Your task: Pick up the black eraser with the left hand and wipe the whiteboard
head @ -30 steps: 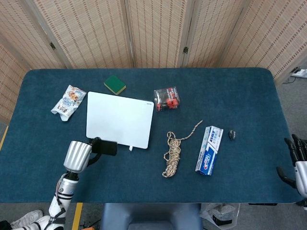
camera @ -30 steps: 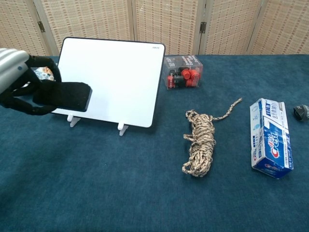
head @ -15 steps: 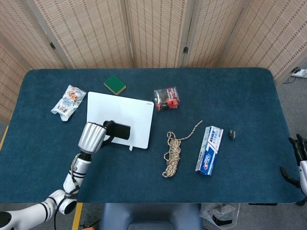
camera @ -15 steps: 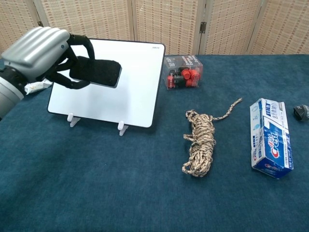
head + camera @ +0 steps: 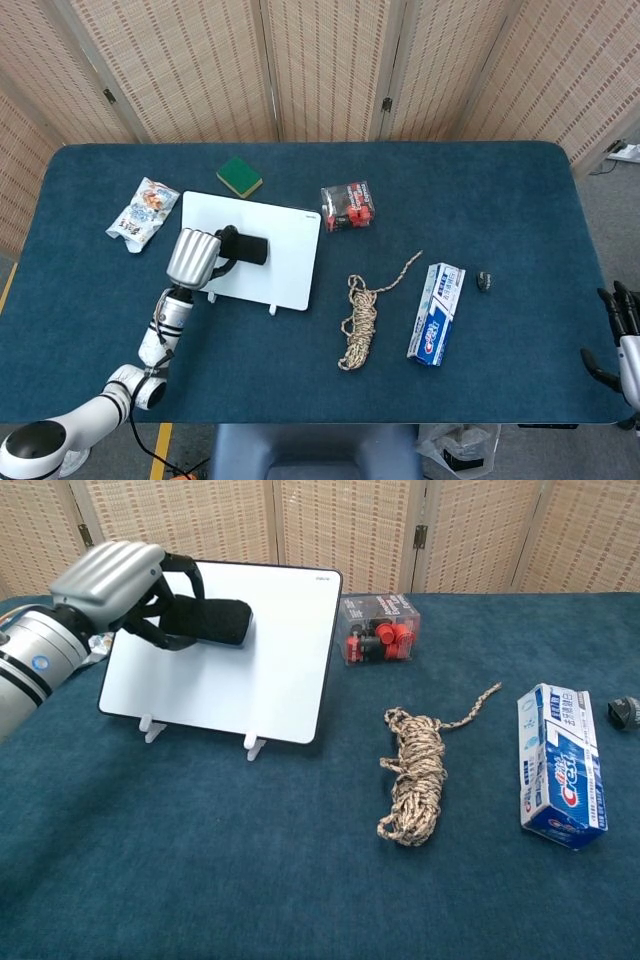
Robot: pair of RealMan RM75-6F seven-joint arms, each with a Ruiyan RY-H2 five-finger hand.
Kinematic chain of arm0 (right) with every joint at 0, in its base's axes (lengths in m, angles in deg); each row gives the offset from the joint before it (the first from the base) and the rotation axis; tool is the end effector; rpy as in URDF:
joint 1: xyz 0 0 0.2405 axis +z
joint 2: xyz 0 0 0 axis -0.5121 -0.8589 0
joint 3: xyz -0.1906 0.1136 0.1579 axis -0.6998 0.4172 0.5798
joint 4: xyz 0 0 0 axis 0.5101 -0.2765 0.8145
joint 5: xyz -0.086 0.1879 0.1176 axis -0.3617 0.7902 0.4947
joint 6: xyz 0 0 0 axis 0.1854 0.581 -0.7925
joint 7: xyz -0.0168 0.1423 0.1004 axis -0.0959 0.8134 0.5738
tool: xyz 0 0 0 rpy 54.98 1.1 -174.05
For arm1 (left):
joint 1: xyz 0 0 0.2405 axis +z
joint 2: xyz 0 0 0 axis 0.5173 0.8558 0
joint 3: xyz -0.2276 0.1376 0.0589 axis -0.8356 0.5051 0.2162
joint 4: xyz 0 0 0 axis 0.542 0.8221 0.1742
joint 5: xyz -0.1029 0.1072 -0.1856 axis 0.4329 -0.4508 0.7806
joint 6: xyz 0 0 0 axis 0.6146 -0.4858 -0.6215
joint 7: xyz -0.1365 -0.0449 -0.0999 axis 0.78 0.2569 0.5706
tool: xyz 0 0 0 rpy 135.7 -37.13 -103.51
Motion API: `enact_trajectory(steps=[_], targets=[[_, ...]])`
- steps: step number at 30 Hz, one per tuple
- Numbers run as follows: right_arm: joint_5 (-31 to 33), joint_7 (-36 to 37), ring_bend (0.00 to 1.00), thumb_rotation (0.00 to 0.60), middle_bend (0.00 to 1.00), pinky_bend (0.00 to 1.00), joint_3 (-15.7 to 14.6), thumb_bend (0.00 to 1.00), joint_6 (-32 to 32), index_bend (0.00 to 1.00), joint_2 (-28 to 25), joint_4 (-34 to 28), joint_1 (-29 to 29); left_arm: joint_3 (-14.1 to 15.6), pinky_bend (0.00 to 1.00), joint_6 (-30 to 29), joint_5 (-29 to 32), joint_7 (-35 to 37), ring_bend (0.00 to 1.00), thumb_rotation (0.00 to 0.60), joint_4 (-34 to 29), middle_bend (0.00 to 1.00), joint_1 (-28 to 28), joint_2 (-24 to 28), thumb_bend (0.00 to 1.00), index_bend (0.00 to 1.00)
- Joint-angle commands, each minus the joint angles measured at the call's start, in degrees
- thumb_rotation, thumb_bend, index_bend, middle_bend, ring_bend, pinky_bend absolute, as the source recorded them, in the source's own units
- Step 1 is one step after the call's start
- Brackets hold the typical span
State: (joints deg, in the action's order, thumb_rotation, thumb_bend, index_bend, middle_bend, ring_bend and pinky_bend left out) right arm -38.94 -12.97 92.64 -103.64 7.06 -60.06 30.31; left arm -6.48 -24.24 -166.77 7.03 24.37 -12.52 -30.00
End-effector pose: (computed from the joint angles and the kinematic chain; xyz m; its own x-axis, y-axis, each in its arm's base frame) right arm -0.3701 -0.1873 0.1758 0.4723 0.0254 0.8811 -0.8765 0.1194 0.4664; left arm -0.1698 0.4555 -0.0307 0.4050 -0.2433 0.8814 0.7949 -0.3826 -0.4709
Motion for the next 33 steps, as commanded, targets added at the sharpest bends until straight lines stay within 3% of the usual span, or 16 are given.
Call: enact_trajectory(steps=[1,6,8,10,13,15,20,23,27,30,33], targets=[[-0.02,-0.41,0.0,0.6,0.0,0.06,-0.11,0.34,0.3,0.0,0.17,-0.09,0.07,0.58,1.0,0.76,0.7,3.27,1.0,0.6,4.42,1.0,-1.72,-2.1,0.24,0.52],[0.69,-1.18,0.0,0.6,0.0,0.06,0.12,0.33,0.7,0.0,0.34,-0.31,0.2,1.45,1.0,0.79,1.08,5.22,1.0,0.6,7.85,1.0,-2.52,-3.65,0.24,0.49],[0.66,-1.18,0.0,0.6,0.0,0.06,0.13,0.33,0.55,0.0,0.36,-0.33,0.13,1.79,1.0,0.48,1.19,5.26,1.0,0.6,8.44,1.0,-2.64,-4.02,0.24,0.43],[0.66,-1.05,0.0,0.6,0.0,0.06,0.15,0.34,0.45,0.0,0.36,-0.34,0.08,1.87,1.0,0.02,1.47,4.76,1.0,0.6,8.55,1.0,-2.63,-4.29,0.24,0.31],[0.74,-0.95,0.0,0.6,0.0,0.06,0.2,0.33,0.41,0.0,0.34,-0.3,0.02,2.26,1.0,-0.33,1.76,3.56,1.0,0.6,7.55,1.0,-2.46,-4.16,0.22,0.15],[0.77,-0.79,0.0,0.6,0.0,0.06,0.22,0.33,0.35,0.0,0.3,-0.26,-0.03,2.63,1.0,-0.9,1.8,2.15,1.0,0.6,6.13,1.0,-2.15,-3.81,0.21,0.11],[0.56,-0.51,0.0,0.6,0.0,0.06,0.24,0.34,-0.14,0.0,0.24,-0.21,-0.25,3.56,1.0,-2.51,1.86,-1.83,1.0,0.6,0.77,1.0,-0.73,-1.98,0.2,0.08],[0.41,-0.51,0.0,0.6,0.0,0.06,0.31,0.33,-0.48,0.0,0.29,-0.07,-0.34,4.83,1.0,-4.78,1.6,-5.44,1.0,0.6,-4.94,1.0,1.85,0.74,0.2,0.08],[-0.3,-1.06,0.0,0.6,0.0,0.06,-0.01,0.33,-0.5,0.0,0.4,-0.05,-0.27,8.95,1.0,-7.91,1.26,-9.93,0.99,0.6,-20.75,1.0,8.65,9.3,0.2,0.08],[-1.14,-1.73,0.0,0.6,0.0,0.06,-0.34,0.33,-1.0,0.0,0.55,-0.18,-0.4,14.13,0.96,-11.38,0.46,-14.48,0.9,0.6,-33.83,1.0,15.33,18.47,0.2,0.05],[-1.35,-2.46,0.0,0.6,0.0,0.06,-0.53,0.33,-1.21,0.0,0.78,-0.39,-0.55,19.71,0.8,-16.06,-0.39,-17.22,0.72,0.6,-42.96,0.96,22.3,27.01,0.2,0.04]])
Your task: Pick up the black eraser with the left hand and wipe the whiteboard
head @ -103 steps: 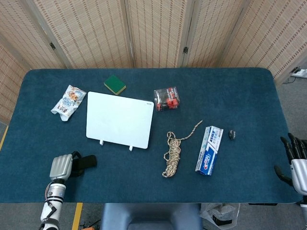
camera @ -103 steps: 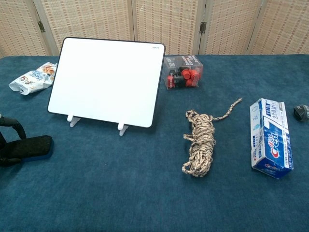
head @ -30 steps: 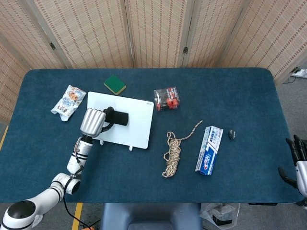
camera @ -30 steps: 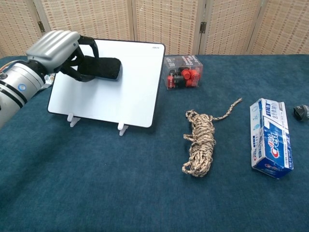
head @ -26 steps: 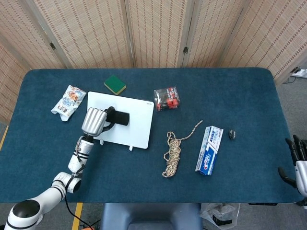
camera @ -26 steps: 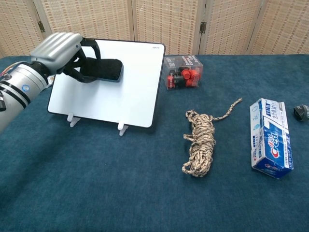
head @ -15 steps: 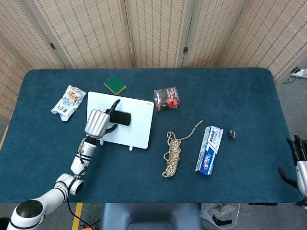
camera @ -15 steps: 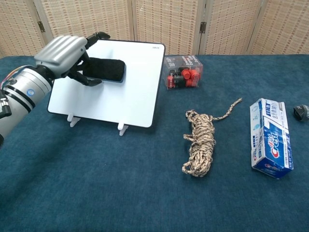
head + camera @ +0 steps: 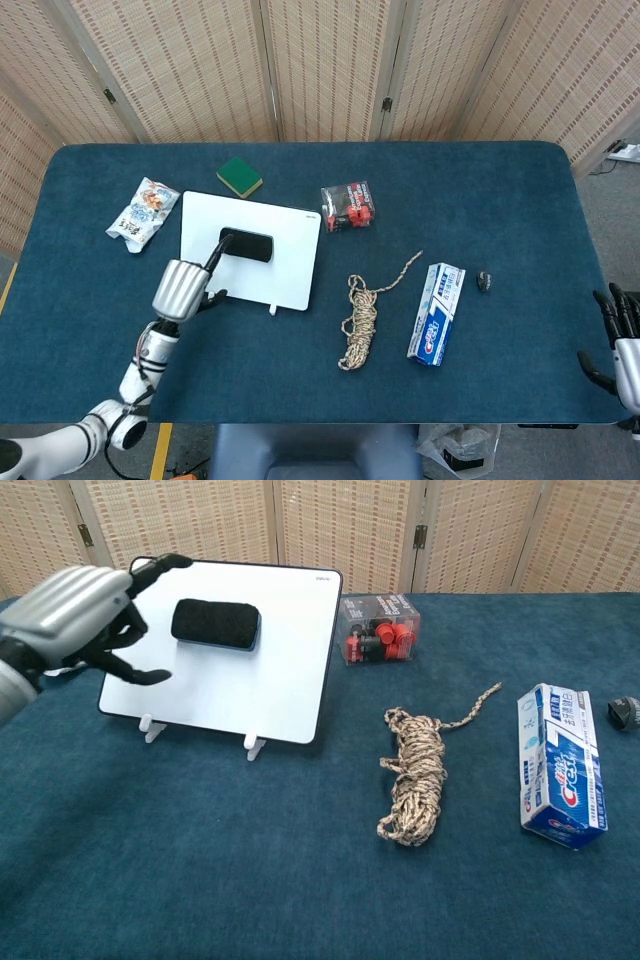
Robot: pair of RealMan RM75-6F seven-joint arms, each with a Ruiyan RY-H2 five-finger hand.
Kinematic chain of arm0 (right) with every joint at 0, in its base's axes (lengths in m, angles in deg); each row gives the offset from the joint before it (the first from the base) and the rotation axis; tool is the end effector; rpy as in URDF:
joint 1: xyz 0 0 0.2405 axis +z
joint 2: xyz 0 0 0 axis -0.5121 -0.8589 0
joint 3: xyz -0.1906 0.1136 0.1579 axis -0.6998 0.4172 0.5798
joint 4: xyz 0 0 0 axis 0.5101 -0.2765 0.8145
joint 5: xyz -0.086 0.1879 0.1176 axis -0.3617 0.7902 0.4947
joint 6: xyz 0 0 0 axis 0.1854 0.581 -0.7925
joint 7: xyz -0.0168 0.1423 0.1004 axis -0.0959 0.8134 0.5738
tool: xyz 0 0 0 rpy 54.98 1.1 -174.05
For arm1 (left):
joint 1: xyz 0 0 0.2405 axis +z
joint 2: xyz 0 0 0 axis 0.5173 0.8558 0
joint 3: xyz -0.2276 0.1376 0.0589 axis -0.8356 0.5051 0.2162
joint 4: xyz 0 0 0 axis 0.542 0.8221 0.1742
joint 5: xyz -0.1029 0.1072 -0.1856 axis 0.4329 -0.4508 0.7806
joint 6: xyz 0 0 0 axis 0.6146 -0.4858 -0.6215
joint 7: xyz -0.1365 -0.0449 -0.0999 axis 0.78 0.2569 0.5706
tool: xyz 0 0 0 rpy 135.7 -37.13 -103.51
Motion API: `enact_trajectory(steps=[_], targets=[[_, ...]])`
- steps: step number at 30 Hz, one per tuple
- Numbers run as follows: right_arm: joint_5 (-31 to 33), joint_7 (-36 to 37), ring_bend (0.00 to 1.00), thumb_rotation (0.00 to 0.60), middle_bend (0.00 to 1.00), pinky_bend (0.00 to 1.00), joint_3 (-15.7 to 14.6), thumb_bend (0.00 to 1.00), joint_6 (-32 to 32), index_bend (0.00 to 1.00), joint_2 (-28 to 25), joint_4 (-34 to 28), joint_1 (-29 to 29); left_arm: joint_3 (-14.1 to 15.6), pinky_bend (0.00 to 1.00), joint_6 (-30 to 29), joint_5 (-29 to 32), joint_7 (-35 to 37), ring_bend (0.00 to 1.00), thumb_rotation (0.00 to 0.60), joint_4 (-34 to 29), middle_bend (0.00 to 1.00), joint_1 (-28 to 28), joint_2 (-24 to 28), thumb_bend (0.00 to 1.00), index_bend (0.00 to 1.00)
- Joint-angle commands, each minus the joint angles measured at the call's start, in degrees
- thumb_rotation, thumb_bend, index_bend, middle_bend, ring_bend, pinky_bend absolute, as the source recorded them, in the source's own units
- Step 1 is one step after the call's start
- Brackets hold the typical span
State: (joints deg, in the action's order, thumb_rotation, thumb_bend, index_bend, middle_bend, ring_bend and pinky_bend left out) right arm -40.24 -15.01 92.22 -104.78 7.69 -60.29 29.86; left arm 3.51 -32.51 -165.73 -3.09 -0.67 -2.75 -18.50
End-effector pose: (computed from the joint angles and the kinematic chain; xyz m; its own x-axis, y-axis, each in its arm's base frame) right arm -0.3655 -0.1830 0.1712 0.4928 0.0305 0.8696 -0.8668 0.1047 0.4875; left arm -0.1947 0.3707 -0.0152 0.4134 -0.1891 0.8907 0.7953 -0.4013 -0.4544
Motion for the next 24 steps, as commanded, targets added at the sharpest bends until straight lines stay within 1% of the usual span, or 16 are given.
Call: enact_trajectory(steps=[1,2,4,5,7,9,11,12,13,17,24], targets=[[0.11,-0.88,0.0,0.6,0.0,0.06,-0.14,0.34,0.03,0.0,0.24,-0.29,-0.11,11.74,0.71,-9.33,-1.15,-7.59,0.62,0.6,-20.55,0.88,15.23,18.48,0.2,0.05],[0.31,-1.27,0.0,0.6,0.0,0.06,-0.12,0.34,0.09,0.0,0.33,-0.43,-0.13,13.14,0.63,-10.43,-1.1,-7.52,0.53,0.6,-22.09,0.79,17.07,20.45,0.2,0.06],[0.42,-1.96,0.0,0.6,0.0,0.06,-0.09,0.34,0.21,0.0,0.52,-0.72,-0.06,15.51,0.43,-12.58,-0.96,-7.22,0.32,0.6,-24.19,0.56,20.49,23.74,0.2,0.06],[0.37,-2.28,0.0,0.6,0.0,0.06,-0.12,0.33,0.38,0.0,0.62,-0.9,0.05,16.48,0.37,-14.45,-0.92,-7.09,0.26,0.6,-24.83,0.5,22.65,25.17,0.2,0.06],[0.41,-3.12,0.0,0.6,0.0,0.06,-0.13,0.33,0.78,0.0,0.82,-1.12,0.3,17.02,0.24,-18.1,-0.67,-6.28,0.14,0.6,-24.23,0.34,26.31,25.69,0.2,0.05],[0.43,-3.77,0.0,0.6,0.0,0.06,-0.19,0.34,1.24,0.0,0.97,-1.26,0.55,17.04,0.18,-19.87,0.52,-5.33,0.08,0.6,-22.86,0.26,29.04,25.13,0.2,0.04],[0.6,-4.31,0.0,0.6,0.0,0.06,-0.19,0.34,1.63,0.0,1.09,-1.33,0.73,16.61,0.16,-20.29,2.23,-3.72,0.06,0.6,-21.07,0.22,31.26,23.98,0.2,0.04],[0.6,-4.52,0.0,0.6,0.0,0.06,-0.18,0.34,1.67,0.0,1.12,-1.36,0.78,16.47,0.15,-20.07,2.68,-4.56,0.05,0.6,-20.48,0.21,31.73,23.75,0.2,0.03],[0.51,-4.6,0.0,0.6,0.0,0.06,-0.15,0.34,1.62,0.0,1.13,-1.37,0.83,16.51,0.15,-20.14,2.43,-5.81,0.05,0.6,-20.14,0.19,32.06,23.78,0.2,0.02],[0.39,-4.38,0.0,0.6,0.0,0.06,-0.01,0.34,1.29,0.0,1.07,-1.5,0.81,14.96,0.14,-23.95,-0.46,-7.39,0.04,0.6,-18.95,0.17,33.84,22.22,0.2,0.0],[-0.43,-4.74,0.0,0.6,0.0,0.06,-0.45,0.33,1.09,0.0,1.14,-1.49,0.76,13.69,0.14,-23.16,-1.93,-7.1,0.04,0.6,-18.34,0.16,34.86,21.77,0.2,0.0]])
